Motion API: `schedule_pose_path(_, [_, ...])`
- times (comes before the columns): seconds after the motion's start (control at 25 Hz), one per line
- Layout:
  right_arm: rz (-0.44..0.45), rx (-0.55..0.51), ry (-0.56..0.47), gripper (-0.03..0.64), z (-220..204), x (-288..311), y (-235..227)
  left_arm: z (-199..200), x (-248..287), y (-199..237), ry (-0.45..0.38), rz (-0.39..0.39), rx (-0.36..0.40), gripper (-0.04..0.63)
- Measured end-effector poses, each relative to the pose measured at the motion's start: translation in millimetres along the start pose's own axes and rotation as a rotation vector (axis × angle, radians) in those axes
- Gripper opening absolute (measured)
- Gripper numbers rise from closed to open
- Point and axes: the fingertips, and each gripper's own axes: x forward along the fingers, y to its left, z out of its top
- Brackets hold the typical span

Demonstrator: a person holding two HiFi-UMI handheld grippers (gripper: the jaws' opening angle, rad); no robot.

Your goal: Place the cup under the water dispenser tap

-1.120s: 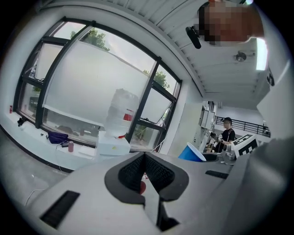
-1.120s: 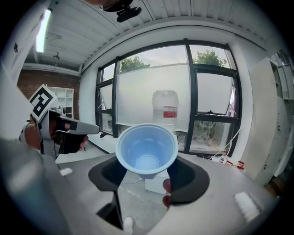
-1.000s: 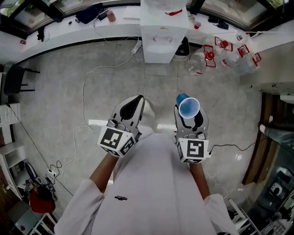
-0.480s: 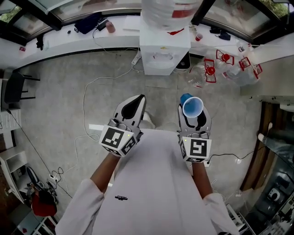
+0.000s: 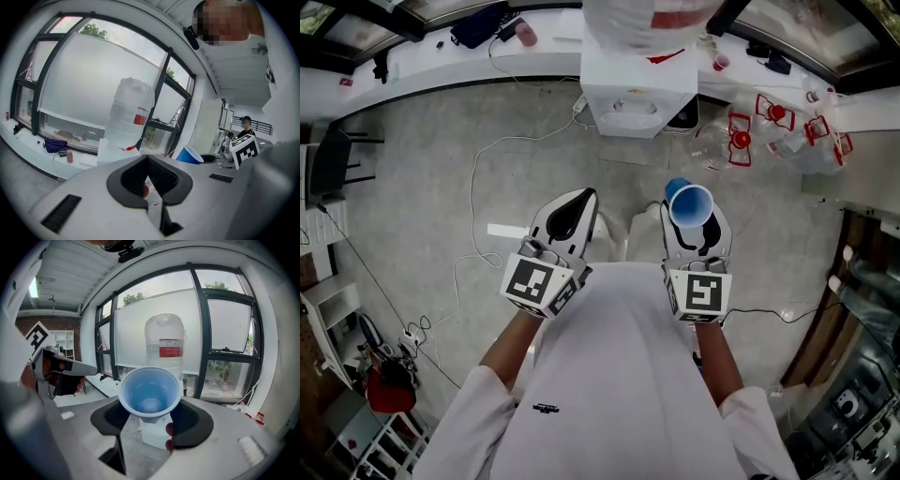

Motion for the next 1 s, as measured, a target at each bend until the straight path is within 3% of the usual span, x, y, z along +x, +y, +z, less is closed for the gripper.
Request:
schedule_pose_path(0.4, [0.033, -0.003, 0.018, 0.278, -26, 28, -3, -20, 13, 7, 0.065, 0.012, 0.023, 0.007])
schedule_pose_path(0.6, [0.049, -0.059, 0.033, 0.278, -39, 47, -3, -36, 18, 20, 0.083, 0.03, 0.038, 0.006])
schedule_pose_path(1.0, [0.092, -0.091, 0.045, 0.278, -68, 84, -6, -74, 37, 35, 0.147, 0.048, -0.004, 0.006])
